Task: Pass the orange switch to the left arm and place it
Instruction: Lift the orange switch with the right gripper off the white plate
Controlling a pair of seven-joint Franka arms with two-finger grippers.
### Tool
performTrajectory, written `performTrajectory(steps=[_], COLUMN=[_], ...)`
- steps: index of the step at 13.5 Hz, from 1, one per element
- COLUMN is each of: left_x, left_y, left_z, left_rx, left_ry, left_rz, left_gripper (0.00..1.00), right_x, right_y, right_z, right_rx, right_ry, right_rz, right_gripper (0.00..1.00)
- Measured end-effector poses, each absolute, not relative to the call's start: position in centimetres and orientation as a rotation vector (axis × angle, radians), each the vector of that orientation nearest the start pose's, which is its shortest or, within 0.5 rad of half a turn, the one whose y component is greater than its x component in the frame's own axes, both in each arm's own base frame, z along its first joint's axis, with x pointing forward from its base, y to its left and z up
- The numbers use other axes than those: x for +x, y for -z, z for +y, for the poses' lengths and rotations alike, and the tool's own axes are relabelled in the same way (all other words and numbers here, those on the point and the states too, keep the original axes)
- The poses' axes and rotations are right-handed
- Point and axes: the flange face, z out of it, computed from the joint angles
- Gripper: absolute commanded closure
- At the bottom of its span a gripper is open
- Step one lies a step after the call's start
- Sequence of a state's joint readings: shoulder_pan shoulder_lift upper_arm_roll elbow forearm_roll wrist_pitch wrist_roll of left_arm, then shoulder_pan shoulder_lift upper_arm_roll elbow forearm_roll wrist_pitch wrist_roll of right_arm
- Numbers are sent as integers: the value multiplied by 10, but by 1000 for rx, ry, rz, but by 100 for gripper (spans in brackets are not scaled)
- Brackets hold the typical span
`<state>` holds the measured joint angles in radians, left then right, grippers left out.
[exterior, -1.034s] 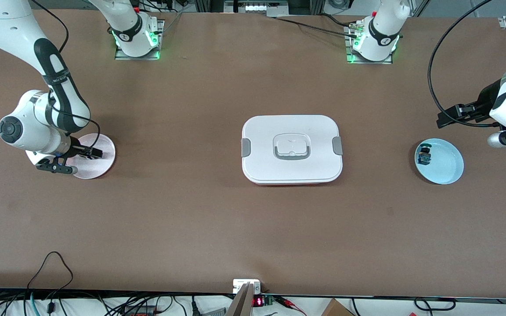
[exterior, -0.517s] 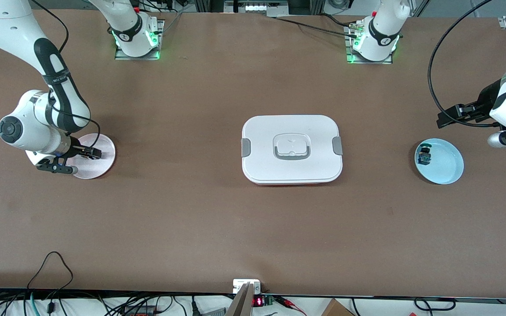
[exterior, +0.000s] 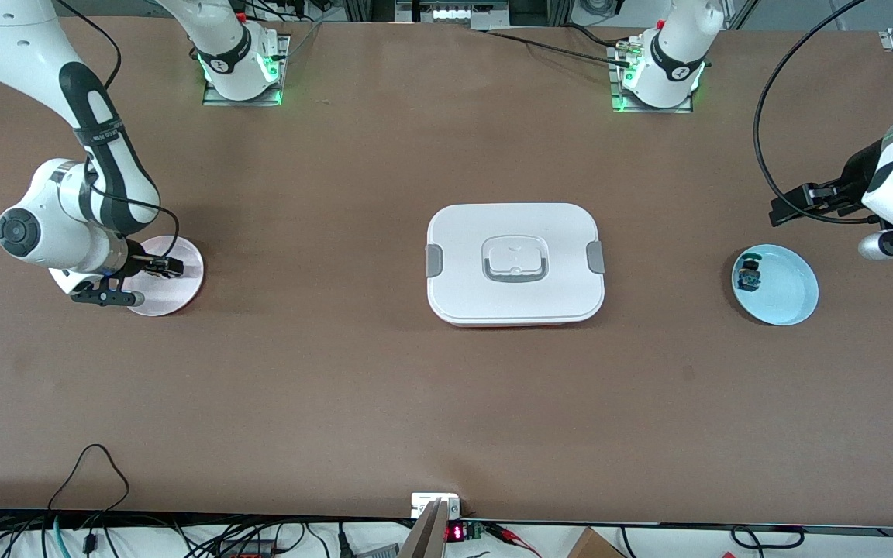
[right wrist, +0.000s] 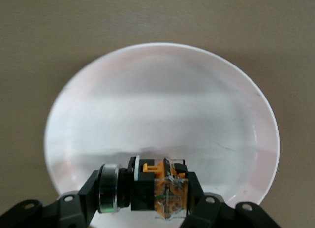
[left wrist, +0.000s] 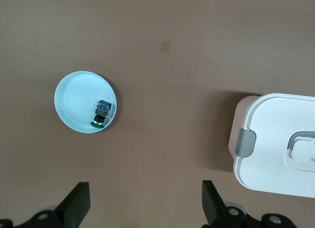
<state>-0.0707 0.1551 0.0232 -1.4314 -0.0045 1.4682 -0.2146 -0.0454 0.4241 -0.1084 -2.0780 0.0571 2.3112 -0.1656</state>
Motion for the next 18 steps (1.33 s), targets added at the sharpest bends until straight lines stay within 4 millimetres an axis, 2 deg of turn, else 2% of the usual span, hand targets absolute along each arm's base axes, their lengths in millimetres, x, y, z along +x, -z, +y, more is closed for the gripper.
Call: performTrajectory(steps=[2,5,7,8,11,14,18], left_x=[590,590,589,589,588,586,582], left_y=[-591,-592,-598,-602,-602,-601,-598], left_z=[-31,-31,-31,-30,-28,-27,-29], left_rx=[-3110,-3110,-3111,-3112,-3110,-3106,-3114], left_ry=[-186,-186,-180,-176,-186,-207,-270], left_rz=[-257,-256,-256,-258,-265,-267,-265], left_gripper=[0,0,0,0,0,0,0], right_x=[576,596,604,609,613,608,592], right_y=[-245,-312,-350,-373,-407,-446,-482], right_z=[-80,-75,-61,-46,-20,15,29], right_rx=[-3087,-3071,-3067,-3067,-3063,-3044,-2974], right_ry=[-320,-330,-295,-260,-235,-194,-180], right_rz=[1,-35,-83,-127,-227,-417,-709], right_gripper=[85,86,86,86,89,91,93])
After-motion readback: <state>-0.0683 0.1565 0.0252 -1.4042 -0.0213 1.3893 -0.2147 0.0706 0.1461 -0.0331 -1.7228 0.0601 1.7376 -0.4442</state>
